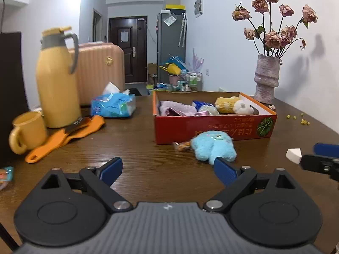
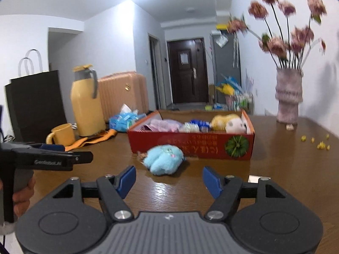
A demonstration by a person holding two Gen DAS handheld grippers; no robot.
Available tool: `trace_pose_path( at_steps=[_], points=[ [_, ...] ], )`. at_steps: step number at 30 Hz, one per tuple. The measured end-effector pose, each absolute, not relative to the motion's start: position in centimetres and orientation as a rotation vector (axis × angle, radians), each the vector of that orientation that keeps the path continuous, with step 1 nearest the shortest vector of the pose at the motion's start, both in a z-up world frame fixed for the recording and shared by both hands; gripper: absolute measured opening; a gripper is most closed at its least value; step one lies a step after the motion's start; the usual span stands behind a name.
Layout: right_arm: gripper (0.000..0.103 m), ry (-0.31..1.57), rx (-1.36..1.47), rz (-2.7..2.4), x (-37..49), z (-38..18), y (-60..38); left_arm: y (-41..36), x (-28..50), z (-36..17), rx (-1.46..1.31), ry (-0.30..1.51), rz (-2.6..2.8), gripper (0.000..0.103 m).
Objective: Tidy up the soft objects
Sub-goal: 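Withdraw both grippers from the box back over the table, then grasp the white triangular sponge with the right gripper while the left grasps the snack packet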
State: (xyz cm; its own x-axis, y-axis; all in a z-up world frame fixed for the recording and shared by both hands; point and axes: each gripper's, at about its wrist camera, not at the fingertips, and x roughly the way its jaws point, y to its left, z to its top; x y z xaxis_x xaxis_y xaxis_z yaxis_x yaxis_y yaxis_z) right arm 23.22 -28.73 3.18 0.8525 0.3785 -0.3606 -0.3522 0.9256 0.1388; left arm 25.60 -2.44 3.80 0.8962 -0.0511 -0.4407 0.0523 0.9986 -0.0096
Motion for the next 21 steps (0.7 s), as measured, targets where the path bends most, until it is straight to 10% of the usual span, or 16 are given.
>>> trace_pose_path(
  at_steps=[5, 11, 21],
  points=[
    [0.060, 0.408, 0.073, 0.318, 26.8, 2.1, -30.3, -3.1, 30.2, 1.7, 0.043, 0.524, -0.042, 0.093],
    [0.060, 0.505, 0.042, 0.167, 29.5, -0.2, -34.3, -2.3, 37.2, -0.1, 0.069, 0.635, -0.135, 0.065],
    [0.060, 0.613, 0.075, 0.119, 33.1, -3.0, -36.0, -3.3, 44.3, -1.7, 0.145, 0.710, -0.303, 0.064]
  ],
)
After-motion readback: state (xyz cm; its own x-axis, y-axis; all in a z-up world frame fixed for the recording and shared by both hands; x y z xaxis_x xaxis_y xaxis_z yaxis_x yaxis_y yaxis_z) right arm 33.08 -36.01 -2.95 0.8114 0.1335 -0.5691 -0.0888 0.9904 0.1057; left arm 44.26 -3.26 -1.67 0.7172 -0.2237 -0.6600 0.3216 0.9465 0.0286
